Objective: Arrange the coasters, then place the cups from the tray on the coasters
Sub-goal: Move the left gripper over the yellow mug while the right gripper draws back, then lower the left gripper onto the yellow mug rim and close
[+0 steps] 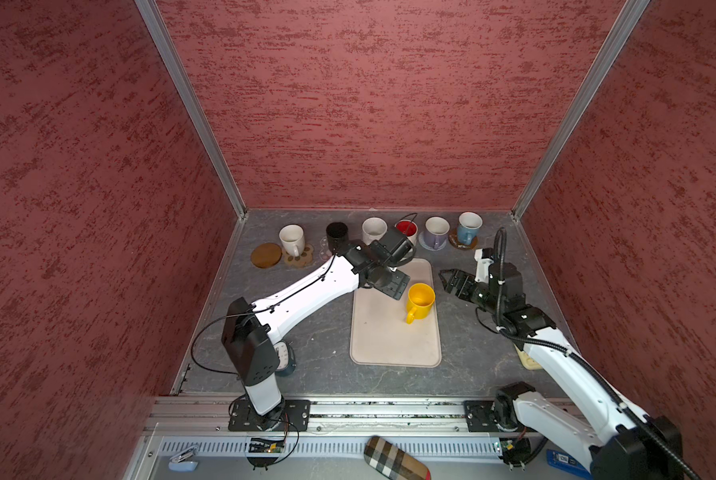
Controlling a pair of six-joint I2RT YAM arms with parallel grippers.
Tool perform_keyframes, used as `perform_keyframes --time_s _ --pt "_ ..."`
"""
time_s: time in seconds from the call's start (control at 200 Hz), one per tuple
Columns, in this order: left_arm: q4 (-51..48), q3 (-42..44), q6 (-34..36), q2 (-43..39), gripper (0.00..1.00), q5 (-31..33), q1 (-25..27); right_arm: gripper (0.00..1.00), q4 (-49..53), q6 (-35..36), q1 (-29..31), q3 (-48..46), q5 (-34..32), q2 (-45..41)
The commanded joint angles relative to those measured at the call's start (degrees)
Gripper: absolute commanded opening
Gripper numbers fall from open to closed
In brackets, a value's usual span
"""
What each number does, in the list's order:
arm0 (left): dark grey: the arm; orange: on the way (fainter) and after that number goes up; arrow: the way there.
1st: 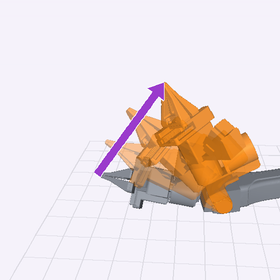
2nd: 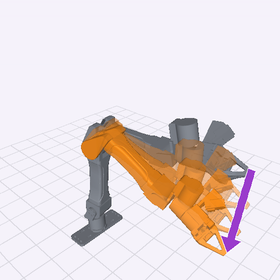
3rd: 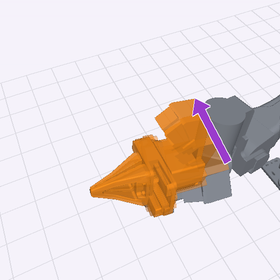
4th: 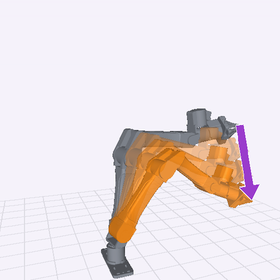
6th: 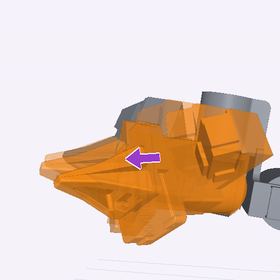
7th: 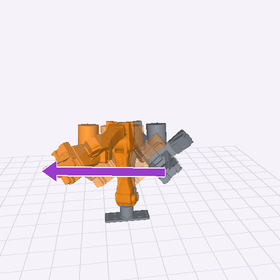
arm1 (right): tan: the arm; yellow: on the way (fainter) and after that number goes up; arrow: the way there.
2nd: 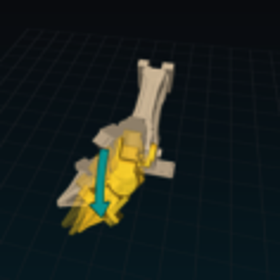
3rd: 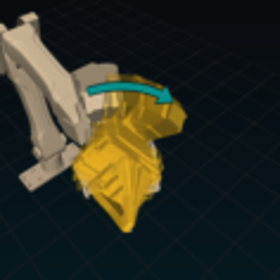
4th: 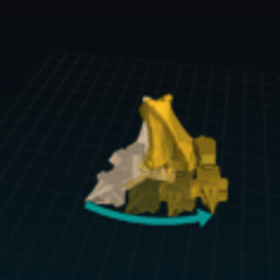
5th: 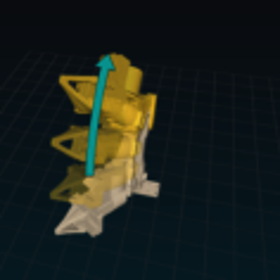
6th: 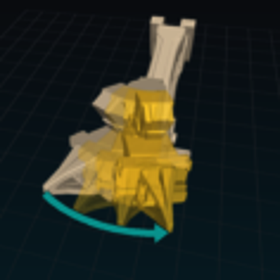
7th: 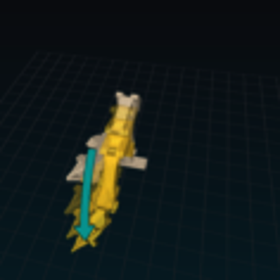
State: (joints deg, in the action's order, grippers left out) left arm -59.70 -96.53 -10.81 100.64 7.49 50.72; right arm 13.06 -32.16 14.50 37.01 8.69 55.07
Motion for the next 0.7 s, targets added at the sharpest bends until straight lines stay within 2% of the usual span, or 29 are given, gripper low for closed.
perform_keyframes --time_s 0.0,0.451,0.696 --pt "0.38 -0.78 -1.23 2.32 0.79 -1.32 1.78 0.99 -0.94 -0.45 -1.99 -1.39 -1.83 -0.76" --pt "7.26 3.20 -1.06 6.95 0.75 -9.34 4.23 0.99 -11.92 -2.93 -9.46 -8.44 -0.07 2.26" --pt "10.81 5.66 -1.85 9.67 0.70 -9.48 5.23 0.99 -16.16 -3.81 -10.73 -10.11 -0.77 4.00"
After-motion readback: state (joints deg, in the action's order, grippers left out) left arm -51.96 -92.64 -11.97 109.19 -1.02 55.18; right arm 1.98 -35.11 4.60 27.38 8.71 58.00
